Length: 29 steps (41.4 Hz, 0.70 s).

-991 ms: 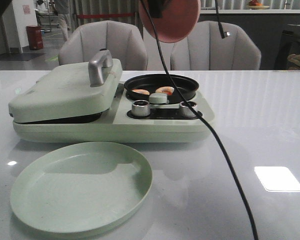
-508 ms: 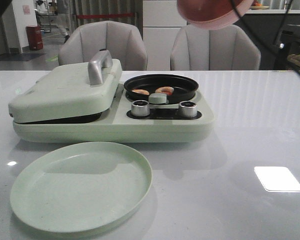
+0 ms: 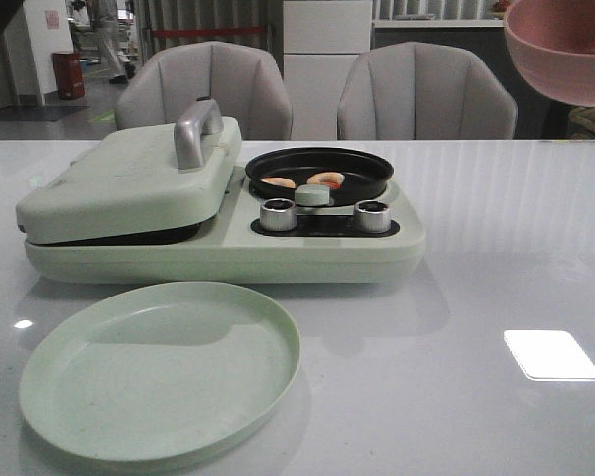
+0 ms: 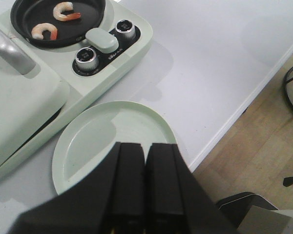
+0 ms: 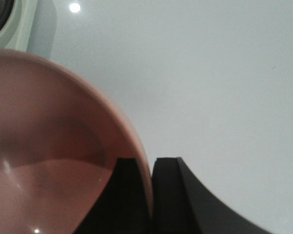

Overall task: Make breakfast with bread and shrimp
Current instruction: 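Carry the emptied pink bowl away from the pan with the right gripper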

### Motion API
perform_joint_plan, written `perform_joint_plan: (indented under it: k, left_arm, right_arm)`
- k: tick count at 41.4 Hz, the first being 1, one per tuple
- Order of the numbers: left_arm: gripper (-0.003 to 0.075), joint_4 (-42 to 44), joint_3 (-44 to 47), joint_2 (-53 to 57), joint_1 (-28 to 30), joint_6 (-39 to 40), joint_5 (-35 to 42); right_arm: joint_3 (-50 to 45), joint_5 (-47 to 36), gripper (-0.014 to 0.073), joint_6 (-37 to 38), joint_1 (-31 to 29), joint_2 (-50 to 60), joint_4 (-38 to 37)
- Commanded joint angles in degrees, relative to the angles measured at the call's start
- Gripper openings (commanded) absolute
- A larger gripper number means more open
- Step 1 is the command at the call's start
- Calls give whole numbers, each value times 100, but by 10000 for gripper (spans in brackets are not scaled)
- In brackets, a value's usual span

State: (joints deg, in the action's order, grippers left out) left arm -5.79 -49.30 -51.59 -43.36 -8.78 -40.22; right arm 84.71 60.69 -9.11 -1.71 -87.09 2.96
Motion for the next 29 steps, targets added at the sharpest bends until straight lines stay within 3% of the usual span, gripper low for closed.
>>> perform_joint_plan:
  k: [1,9,19,29]
  left_arm:
    - [104,-35,-156,28,7,59,406]
    - [104,-35,-156,28,7,59,406]
    - [104,-35,-156,28,7,59,406]
    - [104,-35,-156,28,7,59,406]
  right_arm:
    - [-331,-513,79,-566,-463,272,1081]
    - [-1369,-1127,79,-1200,-766,272,2098]
    - [-2096,-1795,79,-1246,-746,167,2210]
    - [-2125,-1917,79,-1246,-746,-428,2290]
